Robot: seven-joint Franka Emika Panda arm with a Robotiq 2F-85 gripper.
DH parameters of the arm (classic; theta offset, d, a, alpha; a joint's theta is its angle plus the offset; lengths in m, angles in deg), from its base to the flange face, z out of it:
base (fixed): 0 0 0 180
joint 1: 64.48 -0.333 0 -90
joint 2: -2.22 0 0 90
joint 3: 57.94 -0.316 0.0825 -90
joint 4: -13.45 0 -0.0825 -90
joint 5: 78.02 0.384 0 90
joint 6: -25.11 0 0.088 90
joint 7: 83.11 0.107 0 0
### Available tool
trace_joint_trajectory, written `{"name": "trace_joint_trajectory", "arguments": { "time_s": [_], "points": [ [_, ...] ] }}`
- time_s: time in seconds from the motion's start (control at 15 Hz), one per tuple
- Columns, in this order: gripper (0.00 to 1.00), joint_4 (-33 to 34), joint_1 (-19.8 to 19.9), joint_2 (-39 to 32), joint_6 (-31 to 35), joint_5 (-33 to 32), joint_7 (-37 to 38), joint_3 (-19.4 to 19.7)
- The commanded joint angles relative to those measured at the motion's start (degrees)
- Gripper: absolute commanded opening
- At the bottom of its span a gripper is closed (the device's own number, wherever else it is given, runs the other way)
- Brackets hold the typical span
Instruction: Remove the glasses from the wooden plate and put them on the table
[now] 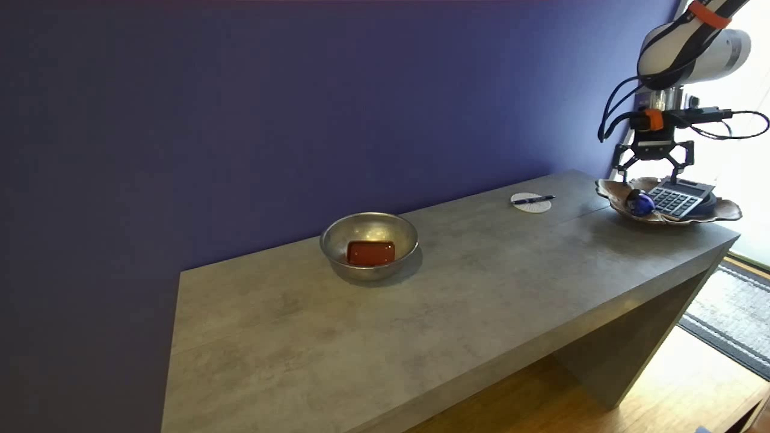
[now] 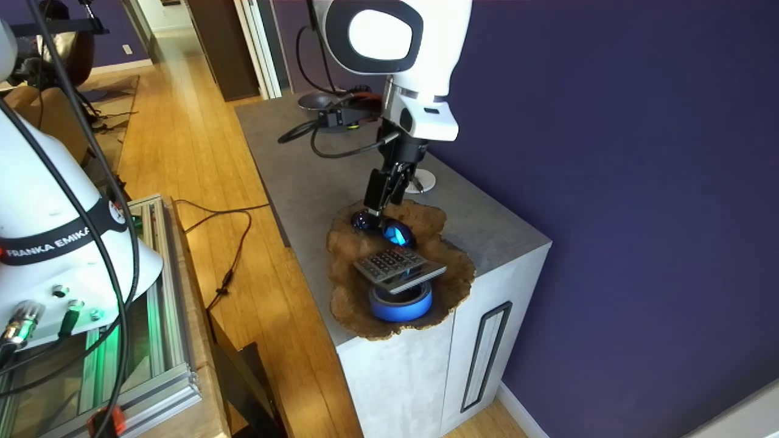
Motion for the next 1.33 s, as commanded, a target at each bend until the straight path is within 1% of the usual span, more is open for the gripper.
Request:
{"name": "trace_joint_trajectory", "arguments": {
  "time_s": [0.0,0.07,0.13,0.27,0.33,0.47,0.67,0.8,0.87,0.93,1.0,1.13,1.27],
  "points": [
    [1.0,1.06,-1.59,-2.04,1.5,-0.52,1.67,0.79],
    [0.91,1.2,-1.87,-2.42,1.67,-0.7,2.19,1.09],
    [0.73,1.34,-2.08,-2.73,1.77,-0.8,2.59,1.34],
    [0.59,1.67,-2.11,-3.24,1.44,-0.79,2.87,1.69],
    [0.5,1.77,-2.14,-3.43,1.47,-0.87,3.11,1.92],
    [0.38,1.78,-2.15,-3.32,0.84,-0.92,3.2,2.26],
    [0.16,2.12,-2.34,-3.62,-0.93,-1.24,3.31,2.51],
    [0.03,2.17,-2.48,-3.73,-2.25,-1.43,3.28,2.47],
    [0.0,2.15,-2.57,-3.68,-3.21,-1.63,3.31,2.48],
    [0.0,2.05,-2.6,-3.55,-3.96,-1.71,3.16,2.41],
    [0.04,1.69,-2.72,-3.03,-4.6,-1.99,3.1,2.47],
    [0.04,-0.43,-2.66,-0.09,-5.39,-2.98,1.2,2.46],
    [0.04,-3.95,-3.1,4.38,-3.34,-5.54,-0.87,2.6]
  ]
}}
